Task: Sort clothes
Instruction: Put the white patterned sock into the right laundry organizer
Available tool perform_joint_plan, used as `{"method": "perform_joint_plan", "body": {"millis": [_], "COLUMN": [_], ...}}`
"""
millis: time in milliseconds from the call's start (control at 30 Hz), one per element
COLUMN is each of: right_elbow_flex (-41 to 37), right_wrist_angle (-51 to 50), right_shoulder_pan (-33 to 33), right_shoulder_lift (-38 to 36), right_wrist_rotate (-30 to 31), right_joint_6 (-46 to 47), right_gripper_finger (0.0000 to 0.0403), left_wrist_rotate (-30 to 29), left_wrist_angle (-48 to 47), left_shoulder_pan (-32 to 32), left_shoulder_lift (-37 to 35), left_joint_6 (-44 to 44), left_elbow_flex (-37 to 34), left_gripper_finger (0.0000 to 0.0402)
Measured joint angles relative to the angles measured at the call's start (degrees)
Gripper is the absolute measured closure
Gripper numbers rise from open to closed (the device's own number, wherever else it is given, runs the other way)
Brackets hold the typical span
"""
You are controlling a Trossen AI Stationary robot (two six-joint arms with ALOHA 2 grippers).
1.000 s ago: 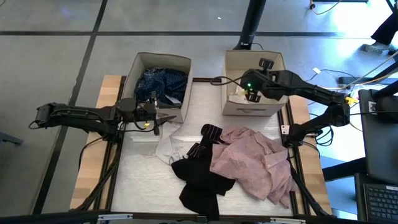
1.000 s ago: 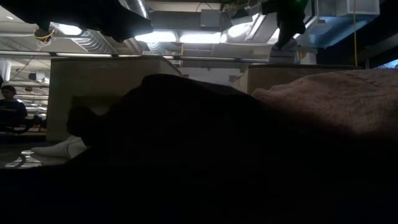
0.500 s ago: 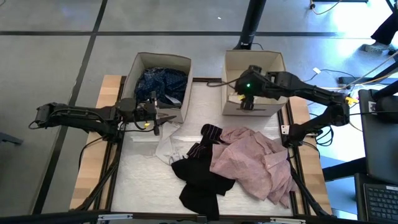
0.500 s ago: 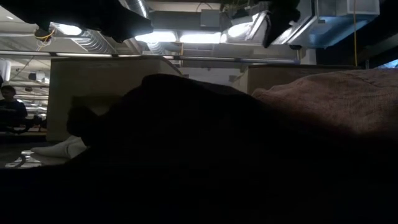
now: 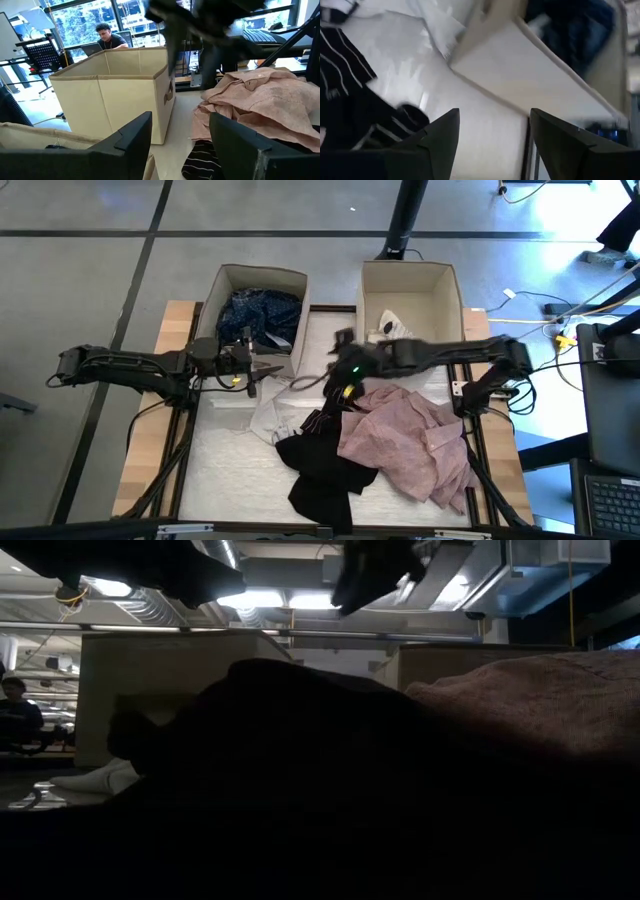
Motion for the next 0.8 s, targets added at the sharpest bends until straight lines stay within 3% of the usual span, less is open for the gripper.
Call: {"method": "perform_joint_plan", "body": {"millis": [233,567,800], "right_elbow_flex": [0.0,0.0,0.0], "right_wrist_angle": [11.7,31.7,35.8], "right_shoulder_pan": [2.8,6.0,6.6], "right_shoulder_lift": [9.9,21.0,25.8], "right_wrist_rotate": [-7.1,-16.5,-22.0], "right_joint_6": [-3.6,-1.6,3.9], "right_gripper_finger": [0.0159,0.0159,0.0159], "left_wrist_rotate": [0.0,-1.3,-1.3], "left_wrist_angle": [-0.2,-0.4,-0.6], "left_shoulder_pan": [0.0,0.0,0.0], "left_shoulder_lift": [0.0,0.0,0.0], "left_joint_6": [0.2,0.4,0.4], "left_elbow_flex": [0.0,0.0,0.0], "left_gripper_finger": [0.0213,0.0213,0.0213]}}
